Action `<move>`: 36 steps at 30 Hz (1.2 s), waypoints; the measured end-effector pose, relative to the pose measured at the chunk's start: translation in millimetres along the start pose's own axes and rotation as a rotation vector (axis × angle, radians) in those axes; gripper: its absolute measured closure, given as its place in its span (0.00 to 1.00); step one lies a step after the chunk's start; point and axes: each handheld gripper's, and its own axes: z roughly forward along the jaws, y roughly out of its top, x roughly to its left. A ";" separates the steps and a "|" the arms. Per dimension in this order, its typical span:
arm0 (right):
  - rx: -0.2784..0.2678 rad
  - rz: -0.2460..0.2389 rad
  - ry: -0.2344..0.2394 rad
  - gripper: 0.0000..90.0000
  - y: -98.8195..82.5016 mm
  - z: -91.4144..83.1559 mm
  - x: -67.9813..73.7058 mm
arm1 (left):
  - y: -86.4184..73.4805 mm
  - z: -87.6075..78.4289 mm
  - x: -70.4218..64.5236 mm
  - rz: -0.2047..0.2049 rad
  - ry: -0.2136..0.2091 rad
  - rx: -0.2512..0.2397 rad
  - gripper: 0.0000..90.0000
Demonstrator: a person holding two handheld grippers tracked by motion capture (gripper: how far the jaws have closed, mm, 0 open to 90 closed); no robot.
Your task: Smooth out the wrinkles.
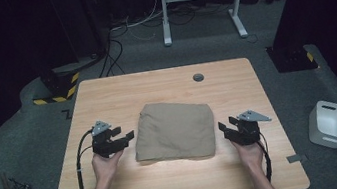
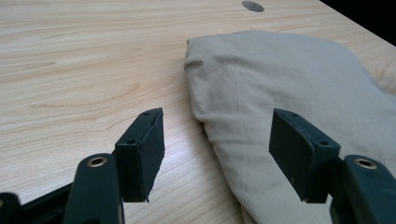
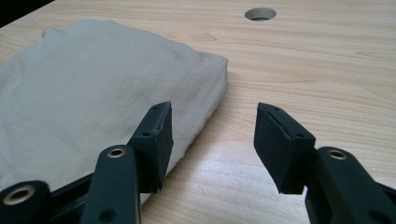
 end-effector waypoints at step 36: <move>-0.025 0.034 -0.012 0.51 -22.3 -30.1 -13.6 | -25.6 -27.8 20.1 -0.074 0.029 -0.014 0.41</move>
